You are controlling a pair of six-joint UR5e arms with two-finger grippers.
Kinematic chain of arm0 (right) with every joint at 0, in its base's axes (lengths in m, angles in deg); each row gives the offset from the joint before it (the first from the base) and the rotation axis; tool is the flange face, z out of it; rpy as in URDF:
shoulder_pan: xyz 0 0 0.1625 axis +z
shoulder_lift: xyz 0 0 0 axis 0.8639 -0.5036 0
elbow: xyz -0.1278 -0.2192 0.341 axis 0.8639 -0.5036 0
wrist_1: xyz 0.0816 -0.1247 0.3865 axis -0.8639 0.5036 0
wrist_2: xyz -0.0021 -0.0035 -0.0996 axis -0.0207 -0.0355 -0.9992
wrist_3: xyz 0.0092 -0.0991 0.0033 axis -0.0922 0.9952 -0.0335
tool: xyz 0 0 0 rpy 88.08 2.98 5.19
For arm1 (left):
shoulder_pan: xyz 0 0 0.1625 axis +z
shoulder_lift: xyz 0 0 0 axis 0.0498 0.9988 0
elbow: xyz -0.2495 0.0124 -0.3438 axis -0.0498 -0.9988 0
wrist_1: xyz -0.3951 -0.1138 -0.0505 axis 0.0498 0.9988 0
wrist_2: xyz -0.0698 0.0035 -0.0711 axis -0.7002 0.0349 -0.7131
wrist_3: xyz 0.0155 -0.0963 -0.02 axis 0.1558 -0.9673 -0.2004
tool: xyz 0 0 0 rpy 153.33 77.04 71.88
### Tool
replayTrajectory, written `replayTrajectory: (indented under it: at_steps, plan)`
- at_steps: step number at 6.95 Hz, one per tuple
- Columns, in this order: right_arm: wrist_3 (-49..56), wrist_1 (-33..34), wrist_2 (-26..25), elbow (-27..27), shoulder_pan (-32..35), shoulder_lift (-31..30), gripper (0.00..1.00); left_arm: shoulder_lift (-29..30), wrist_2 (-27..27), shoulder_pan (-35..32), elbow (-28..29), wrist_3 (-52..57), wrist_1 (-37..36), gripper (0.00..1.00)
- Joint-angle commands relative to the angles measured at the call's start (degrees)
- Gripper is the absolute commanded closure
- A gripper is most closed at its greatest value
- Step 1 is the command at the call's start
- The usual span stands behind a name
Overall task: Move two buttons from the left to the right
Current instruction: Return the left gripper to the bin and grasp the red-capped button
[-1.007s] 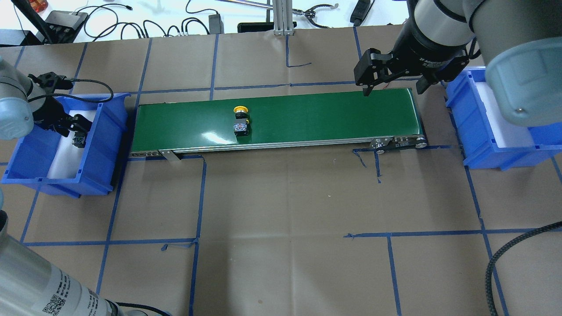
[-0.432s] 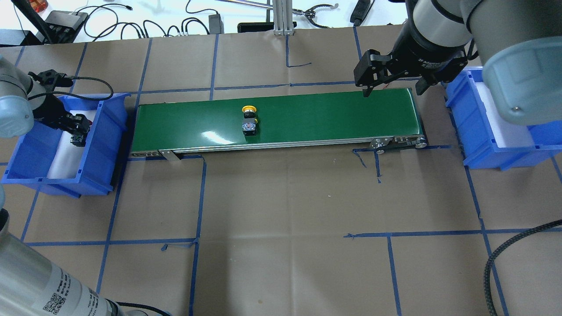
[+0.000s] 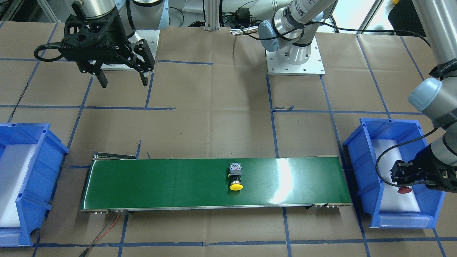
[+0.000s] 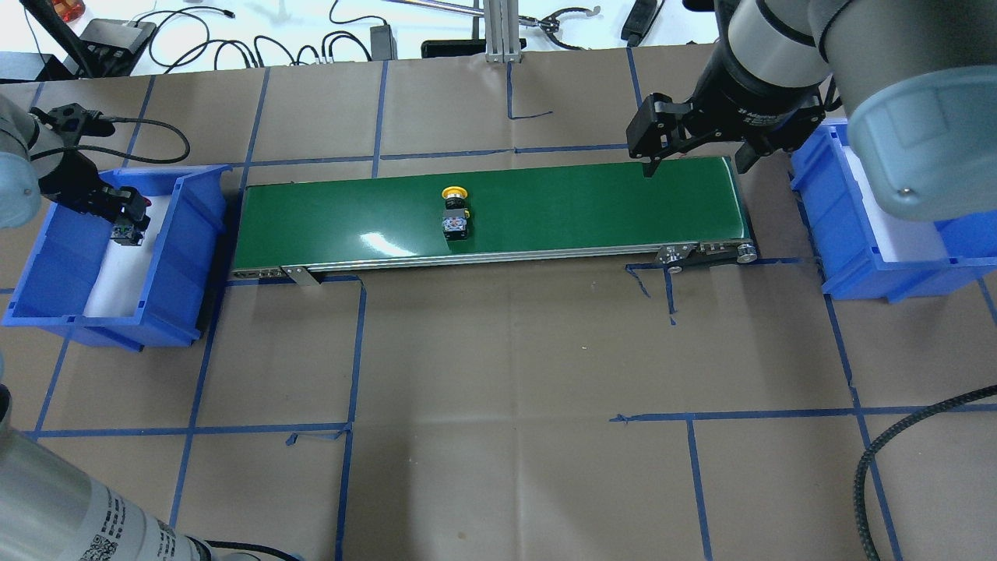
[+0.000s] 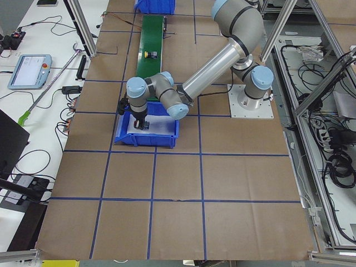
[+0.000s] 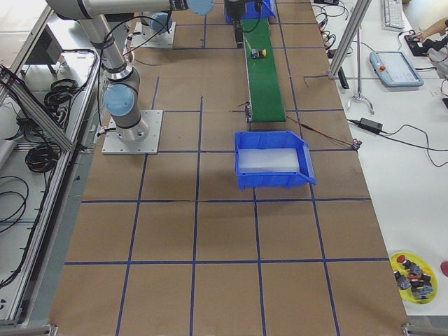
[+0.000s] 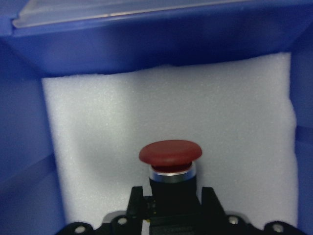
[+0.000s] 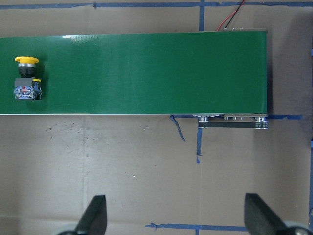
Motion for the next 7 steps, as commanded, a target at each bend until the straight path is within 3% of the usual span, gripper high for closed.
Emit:
replayTrajectory:
  at_steps: [1,4,7]
  plan:
    - [-0.3,0.1,-0.2,-0.7,0.0,0.3,0.0,-3.2,0.6,0.0,5.7,-0.4,10.6,0.91]
    - [-0.1,-0.8,-0.2,-0.3,-0.1,-0.1,0.0,-4.9,1.2,0.0,13.0,-0.6,22.1,0.9]
    - [-0.5,-0.8,0.1,-0.2,0.0,0.3,0.0,-4.9,1.2,-1.6,12.5,-2.9,22.4,0.9]
